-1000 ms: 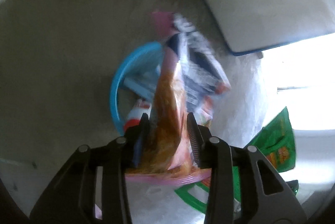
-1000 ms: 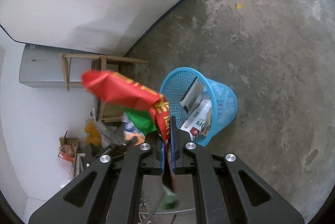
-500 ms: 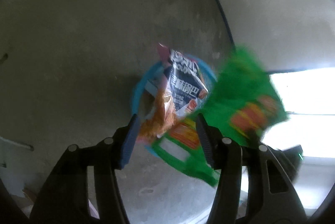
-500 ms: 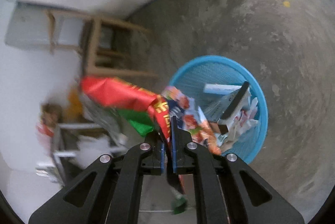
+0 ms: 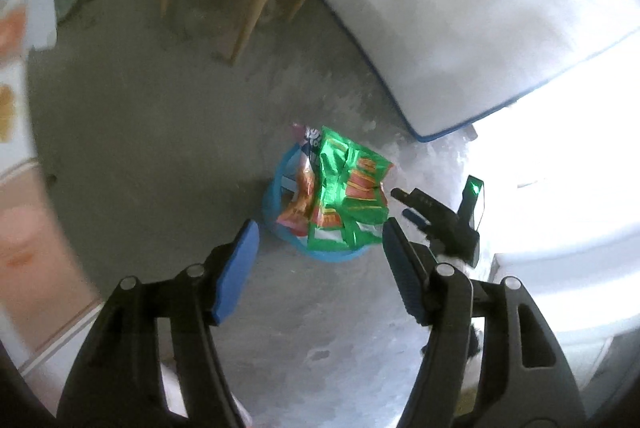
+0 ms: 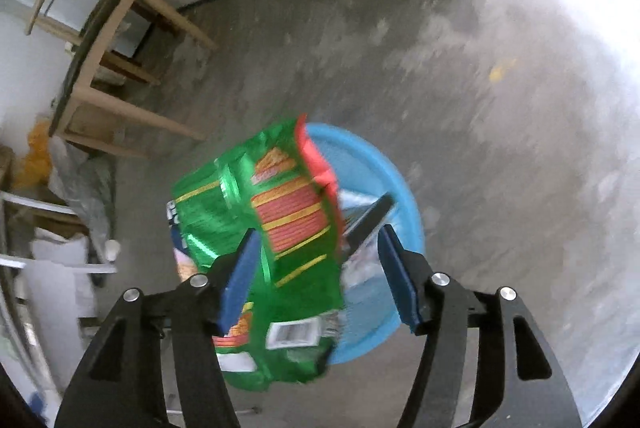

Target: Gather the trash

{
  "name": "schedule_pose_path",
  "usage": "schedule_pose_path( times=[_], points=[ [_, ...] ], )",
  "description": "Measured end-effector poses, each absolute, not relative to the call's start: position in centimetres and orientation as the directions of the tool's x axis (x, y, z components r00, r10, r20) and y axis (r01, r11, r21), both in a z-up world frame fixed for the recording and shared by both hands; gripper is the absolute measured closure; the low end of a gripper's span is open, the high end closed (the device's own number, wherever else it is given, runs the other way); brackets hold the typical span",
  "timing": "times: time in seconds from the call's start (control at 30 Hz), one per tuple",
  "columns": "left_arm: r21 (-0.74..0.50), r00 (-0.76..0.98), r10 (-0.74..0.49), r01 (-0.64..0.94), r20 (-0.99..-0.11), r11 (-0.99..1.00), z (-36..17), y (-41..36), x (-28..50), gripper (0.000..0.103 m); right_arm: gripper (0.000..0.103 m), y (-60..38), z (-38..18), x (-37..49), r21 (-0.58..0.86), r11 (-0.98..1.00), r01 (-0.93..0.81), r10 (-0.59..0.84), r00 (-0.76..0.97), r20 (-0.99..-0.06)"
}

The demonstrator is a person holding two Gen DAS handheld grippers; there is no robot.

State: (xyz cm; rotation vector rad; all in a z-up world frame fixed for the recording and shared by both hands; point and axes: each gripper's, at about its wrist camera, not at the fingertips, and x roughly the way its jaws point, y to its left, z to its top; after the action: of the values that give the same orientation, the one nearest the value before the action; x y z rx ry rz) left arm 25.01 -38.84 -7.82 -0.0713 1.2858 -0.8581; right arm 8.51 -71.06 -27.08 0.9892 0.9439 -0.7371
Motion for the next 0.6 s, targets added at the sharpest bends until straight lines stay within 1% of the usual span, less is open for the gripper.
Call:
schedule_pose_path(
  times=[0.13, 0.2, 0.27, 0.4, 0.47, 0.5, 0.53, 0.6],
  points=[
    [-0.452, 0.110, -0.624, 0.594, -0.774, 0.666, -3.0, -33.0, 21.9, 0.040, 0.043, -70.6, -23.9, 5.7, 0.334, 0.398, 0.854, -0.171, 0.427, -0.888],
    [-0.427, 0.153, -0.636, 0.621, -0.757, 0.657, -1.3, -30.8, 20.9, 0.036, 0.043, -69.6, -21.9, 4.2, 0.343, 0.420, 0.840, -0.192, 0.452, -0.871],
    [-0.376, 0.224, -0.646, 0.657, -0.730, 0.653, 0.9, -26.9, 18.6, 0.035, 0.043, -67.4, -18.9, 2.1, 0.344, 0.473, 0.811, -0.236, 0.493, -0.838],
    [-0.300, 0.345, -0.648, 0.675, -0.678, 0.674, 3.4, -20.2, 14.3, 0.024, 0.043, -60.5, -11.9, -1.7, 0.296, 0.624, 0.723, -0.315, 0.580, -0.751],
    [-0.267, 0.407, -0.642, 0.669, -0.650, 0.694, 4.3, -16.8, 12.0, 0.020, 0.034, -56.3, -8.7, -3.5, 0.250, 0.697, 0.671, -0.348, 0.623, -0.701],
    [-0.257, 0.438, -0.634, 0.655, -0.637, 0.711, 4.6, -15.0, 10.7, 0.019, 0.028, -53.1, -6.6, -4.7, 0.218, 0.742, 0.634, -0.367, 0.656, -0.659],
    [-0.253, 0.458, -0.625, 0.640, -0.632, 0.725, 5.4, -13.3, 9.8, 0.019, 0.019, -51.0, -5.3, -5.5, 0.196, 0.768, 0.610, -0.379, 0.679, -0.628],
    [-0.244, 0.504, -0.596, 0.599, -0.625, 0.762, 5.6, -10.9, 8.1, 0.012, 0.006, -46.6, -2.8, -7.0, 0.142, 0.811, 0.568, -0.403, 0.718, -0.567]
  ],
)
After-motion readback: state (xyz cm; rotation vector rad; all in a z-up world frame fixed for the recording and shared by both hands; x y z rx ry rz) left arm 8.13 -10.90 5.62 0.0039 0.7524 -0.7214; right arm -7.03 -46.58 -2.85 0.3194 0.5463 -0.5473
